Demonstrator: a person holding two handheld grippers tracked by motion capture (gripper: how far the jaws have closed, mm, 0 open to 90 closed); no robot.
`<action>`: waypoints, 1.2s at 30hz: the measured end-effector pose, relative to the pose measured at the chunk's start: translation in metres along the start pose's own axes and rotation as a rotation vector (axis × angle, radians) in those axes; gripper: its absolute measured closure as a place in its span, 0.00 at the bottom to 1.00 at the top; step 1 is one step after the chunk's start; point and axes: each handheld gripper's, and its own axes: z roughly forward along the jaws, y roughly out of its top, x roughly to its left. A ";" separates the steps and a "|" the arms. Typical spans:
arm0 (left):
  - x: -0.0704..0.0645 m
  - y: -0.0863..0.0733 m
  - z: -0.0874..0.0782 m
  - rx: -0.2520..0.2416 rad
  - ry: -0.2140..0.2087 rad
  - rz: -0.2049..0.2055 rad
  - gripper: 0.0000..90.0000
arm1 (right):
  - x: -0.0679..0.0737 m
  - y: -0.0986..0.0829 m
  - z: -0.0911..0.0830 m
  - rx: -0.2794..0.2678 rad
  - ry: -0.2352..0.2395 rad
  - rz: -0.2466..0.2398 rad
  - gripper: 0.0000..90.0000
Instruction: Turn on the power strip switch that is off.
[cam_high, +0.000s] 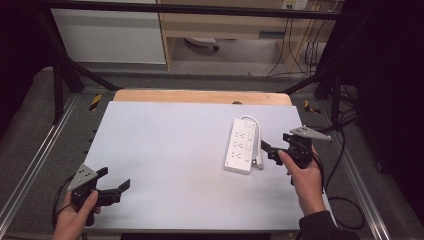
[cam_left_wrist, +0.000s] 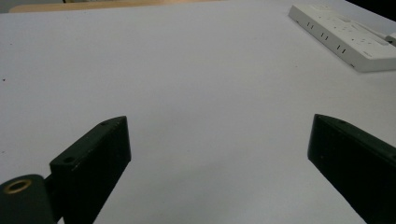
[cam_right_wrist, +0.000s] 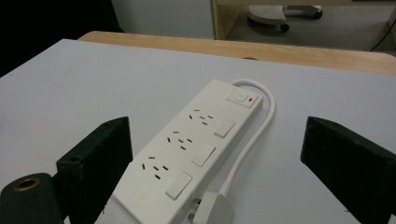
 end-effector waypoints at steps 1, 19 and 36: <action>0.000 0.000 0.000 0.002 0.002 -0.002 0.07 | 0.000 0.000 0.000 0.000 0.000 0.000 0.11; 0.005 -0.001 0.000 0.009 0.022 -0.022 0.07 | 0.002 0.020 0.009 -0.010 0.049 -0.003 0.43; 0.004 -0.001 -0.001 0.002 0.017 -0.019 0.07 | -0.006 0.022 0.016 -0.062 0.030 -0.023 0.89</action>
